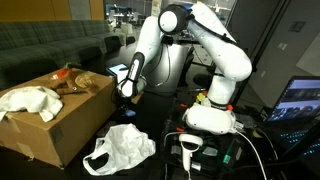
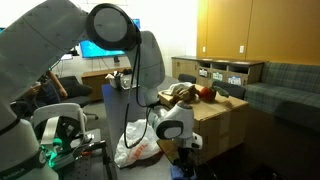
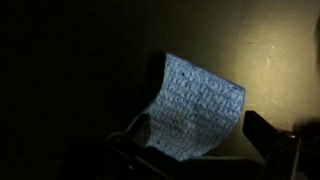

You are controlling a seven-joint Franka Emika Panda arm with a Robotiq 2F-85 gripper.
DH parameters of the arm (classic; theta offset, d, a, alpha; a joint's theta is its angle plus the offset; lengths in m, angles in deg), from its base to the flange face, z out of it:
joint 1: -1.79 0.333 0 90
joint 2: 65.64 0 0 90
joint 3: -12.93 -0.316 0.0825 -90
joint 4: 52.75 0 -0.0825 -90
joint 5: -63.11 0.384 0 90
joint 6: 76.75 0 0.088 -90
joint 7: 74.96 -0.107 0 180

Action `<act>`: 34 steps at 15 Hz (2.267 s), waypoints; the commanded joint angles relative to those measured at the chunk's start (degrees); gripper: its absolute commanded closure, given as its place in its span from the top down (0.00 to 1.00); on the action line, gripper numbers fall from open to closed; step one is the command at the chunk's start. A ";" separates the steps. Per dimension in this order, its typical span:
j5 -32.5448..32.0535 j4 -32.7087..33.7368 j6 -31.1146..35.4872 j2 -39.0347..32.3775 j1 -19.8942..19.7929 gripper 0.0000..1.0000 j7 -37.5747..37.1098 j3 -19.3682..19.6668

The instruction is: Pick up all the objects on the table and put them on the box, then pick up all the object on the box and put them on the table

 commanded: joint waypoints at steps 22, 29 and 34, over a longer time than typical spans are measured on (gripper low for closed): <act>-3.60 -10.25 8.16 6.32 3.11 1.00 -3.46 5.17; -2.78 -7.76 7.93 4.08 -5.45 1.00 -0.32 -0.83; -2.88 -6.07 7.26 2.17 -8.69 1.00 1.35 -2.67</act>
